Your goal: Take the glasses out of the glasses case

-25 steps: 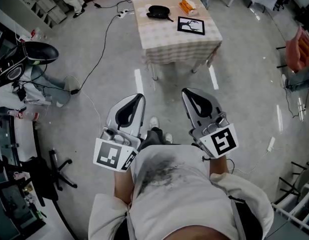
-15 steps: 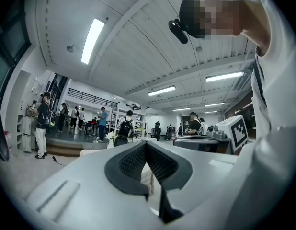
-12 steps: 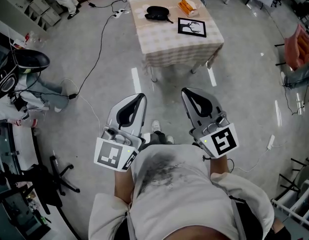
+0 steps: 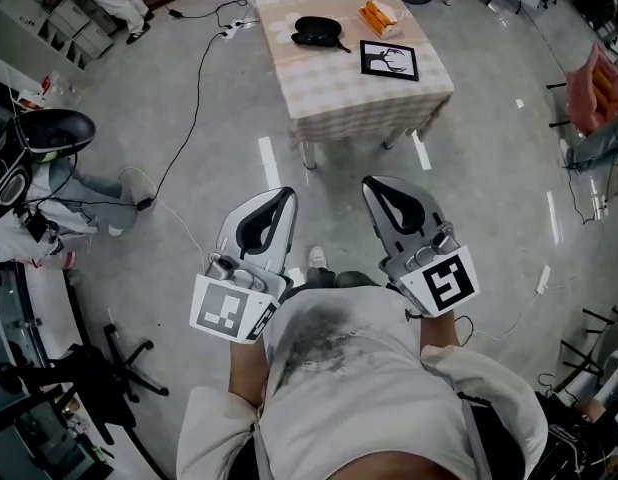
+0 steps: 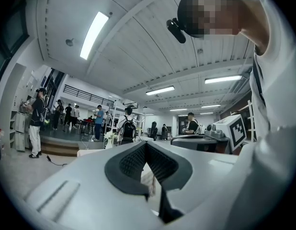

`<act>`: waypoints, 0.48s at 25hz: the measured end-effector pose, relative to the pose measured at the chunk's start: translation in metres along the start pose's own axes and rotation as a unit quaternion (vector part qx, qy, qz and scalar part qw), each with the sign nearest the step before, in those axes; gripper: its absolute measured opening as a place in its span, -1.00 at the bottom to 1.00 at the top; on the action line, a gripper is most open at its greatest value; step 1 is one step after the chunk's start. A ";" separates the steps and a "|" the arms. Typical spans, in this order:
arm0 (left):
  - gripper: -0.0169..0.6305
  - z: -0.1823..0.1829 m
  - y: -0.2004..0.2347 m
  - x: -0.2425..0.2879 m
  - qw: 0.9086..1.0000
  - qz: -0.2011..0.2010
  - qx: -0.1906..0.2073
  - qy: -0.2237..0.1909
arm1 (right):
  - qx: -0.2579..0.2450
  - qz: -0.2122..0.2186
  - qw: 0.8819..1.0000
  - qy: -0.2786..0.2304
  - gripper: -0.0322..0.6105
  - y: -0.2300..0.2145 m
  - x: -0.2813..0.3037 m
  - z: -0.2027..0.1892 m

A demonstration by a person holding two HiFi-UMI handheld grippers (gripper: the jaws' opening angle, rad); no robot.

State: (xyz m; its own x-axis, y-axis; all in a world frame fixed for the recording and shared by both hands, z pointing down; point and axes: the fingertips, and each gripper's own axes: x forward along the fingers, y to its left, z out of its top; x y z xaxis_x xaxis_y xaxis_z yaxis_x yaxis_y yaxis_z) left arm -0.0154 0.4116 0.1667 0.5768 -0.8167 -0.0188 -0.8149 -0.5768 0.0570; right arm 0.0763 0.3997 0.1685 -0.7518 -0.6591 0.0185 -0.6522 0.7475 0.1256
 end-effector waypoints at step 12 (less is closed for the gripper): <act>-0.93 0.004 0.030 0.020 1.000 -0.020 -0.004 -0.003 | 0.000 -0.016 1.000 0.011 -0.85 -0.015 0.032 0.000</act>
State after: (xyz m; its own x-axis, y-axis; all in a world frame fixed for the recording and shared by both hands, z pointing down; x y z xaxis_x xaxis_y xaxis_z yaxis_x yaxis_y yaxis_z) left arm -0.0286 0.3778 0.1644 0.6084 -0.7932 -0.0266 -0.7908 -0.6087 0.0637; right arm 0.0621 0.3678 0.1668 -0.7288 -0.6837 0.0371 -0.6753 0.7267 0.1257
